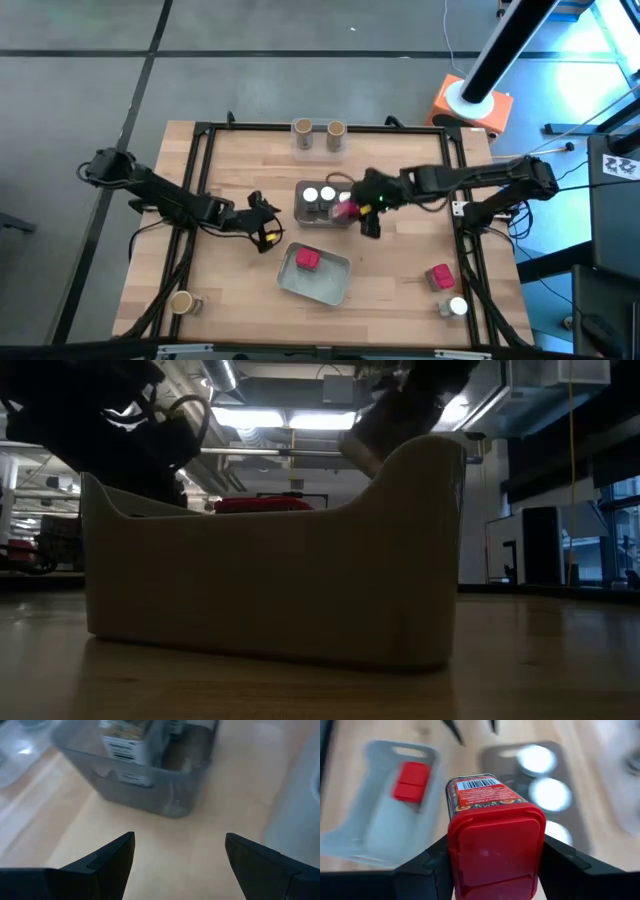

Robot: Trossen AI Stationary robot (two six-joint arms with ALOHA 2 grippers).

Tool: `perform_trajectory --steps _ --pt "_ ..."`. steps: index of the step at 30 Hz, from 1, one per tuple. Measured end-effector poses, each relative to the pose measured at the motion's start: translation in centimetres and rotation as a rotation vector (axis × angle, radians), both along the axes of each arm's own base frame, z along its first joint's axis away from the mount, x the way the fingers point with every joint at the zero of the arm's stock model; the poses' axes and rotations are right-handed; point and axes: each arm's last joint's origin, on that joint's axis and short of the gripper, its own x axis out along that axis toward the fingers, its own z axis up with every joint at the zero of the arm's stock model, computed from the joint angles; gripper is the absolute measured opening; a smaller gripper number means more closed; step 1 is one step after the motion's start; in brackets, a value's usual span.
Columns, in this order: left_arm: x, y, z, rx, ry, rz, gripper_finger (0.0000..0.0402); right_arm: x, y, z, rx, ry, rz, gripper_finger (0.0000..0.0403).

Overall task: Sort spices by type
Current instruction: Put the top red seasoning can into the gray bin

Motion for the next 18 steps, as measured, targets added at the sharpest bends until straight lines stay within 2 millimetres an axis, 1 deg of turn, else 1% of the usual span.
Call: perform_trajectory --steps 6,12,14,18 --pt "0.4 -1.4 -0.5 -0.035 -0.032 -0.034 0.0294 0.2 3.8 0.1 0.045 -0.047 0.101 0.0216" --pt "0.2 -2.9 -0.4 -0.072 -0.065 -0.088 0.0294 1.2 7.6 -1.4 0.088 -0.06 0.196 0.0216" --pt "0.2 -3.5 -0.3 -0.09 -0.085 -0.105 0.0294 1.6 8.4 -2.0 0.092 -0.06 0.212 0.0216" --pt "-0.2 -4.8 -0.2 -0.14 -0.103 -0.13 0.0294 2.1 9.0 -3.0 0.103 -0.033 0.205 0.0216"
